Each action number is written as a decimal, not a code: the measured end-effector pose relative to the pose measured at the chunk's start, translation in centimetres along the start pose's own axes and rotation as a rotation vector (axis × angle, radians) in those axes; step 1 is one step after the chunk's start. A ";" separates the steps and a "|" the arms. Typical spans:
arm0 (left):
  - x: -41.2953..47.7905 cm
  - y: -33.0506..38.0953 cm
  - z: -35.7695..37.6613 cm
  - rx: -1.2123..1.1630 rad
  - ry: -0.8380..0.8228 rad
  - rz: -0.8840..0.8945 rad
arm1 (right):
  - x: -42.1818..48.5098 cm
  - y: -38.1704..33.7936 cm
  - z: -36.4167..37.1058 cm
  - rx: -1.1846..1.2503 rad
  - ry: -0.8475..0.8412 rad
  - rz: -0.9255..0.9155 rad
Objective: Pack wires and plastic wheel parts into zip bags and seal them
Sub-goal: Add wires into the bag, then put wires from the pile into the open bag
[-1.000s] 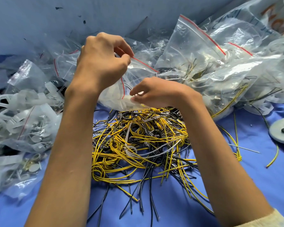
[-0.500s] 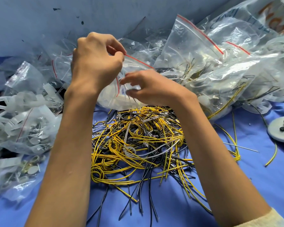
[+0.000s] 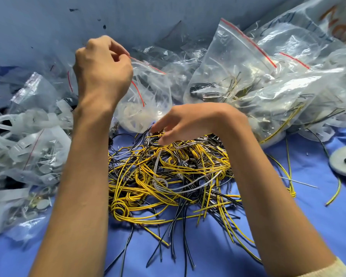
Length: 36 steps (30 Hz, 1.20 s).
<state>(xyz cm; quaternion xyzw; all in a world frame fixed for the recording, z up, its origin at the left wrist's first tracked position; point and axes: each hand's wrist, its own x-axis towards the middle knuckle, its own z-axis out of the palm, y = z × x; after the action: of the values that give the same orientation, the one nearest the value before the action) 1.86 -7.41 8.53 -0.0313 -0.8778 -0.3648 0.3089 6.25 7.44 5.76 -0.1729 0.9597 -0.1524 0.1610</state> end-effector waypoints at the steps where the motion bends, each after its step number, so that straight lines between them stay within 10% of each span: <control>1: 0.0 0.1 0.0 0.000 -0.004 0.004 | 0.3 0.0 0.3 -0.027 -0.033 0.011; 36: -0.1 0.1 0.2 0.006 -0.069 0.052 | 1.7 1.7 1.3 -0.073 0.027 0.000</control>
<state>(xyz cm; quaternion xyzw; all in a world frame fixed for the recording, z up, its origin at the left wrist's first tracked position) 1.90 -7.21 8.40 -0.0658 -0.8879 -0.3527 0.2881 4.69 8.01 3.59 -0.1765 0.9667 -0.1194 0.1418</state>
